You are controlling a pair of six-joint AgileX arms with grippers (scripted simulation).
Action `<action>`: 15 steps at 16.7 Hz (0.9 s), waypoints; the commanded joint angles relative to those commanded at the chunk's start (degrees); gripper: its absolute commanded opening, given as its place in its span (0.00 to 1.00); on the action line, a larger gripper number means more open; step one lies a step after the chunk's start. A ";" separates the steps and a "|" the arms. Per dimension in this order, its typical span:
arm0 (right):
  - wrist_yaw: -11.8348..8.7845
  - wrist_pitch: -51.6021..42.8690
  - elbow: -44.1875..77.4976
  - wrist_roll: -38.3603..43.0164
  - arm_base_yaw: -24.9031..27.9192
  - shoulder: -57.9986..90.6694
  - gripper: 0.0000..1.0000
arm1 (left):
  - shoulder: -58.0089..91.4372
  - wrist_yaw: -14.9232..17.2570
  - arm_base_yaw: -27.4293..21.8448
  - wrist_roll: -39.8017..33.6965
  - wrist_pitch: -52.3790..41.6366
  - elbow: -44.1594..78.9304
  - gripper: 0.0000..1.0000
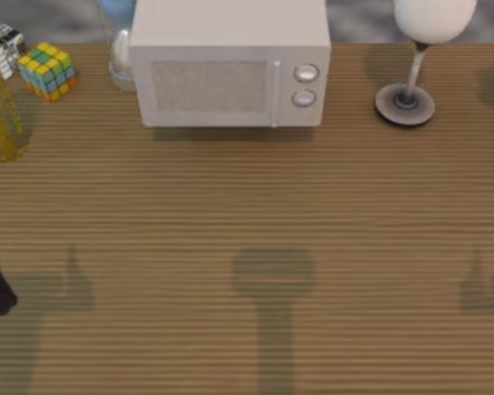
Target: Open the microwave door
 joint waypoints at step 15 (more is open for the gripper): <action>0.00 0.00 0.00 0.00 0.00 0.00 1.00 | 37.15 -6.59 -7.88 -9.61 -21.45 38.50 1.00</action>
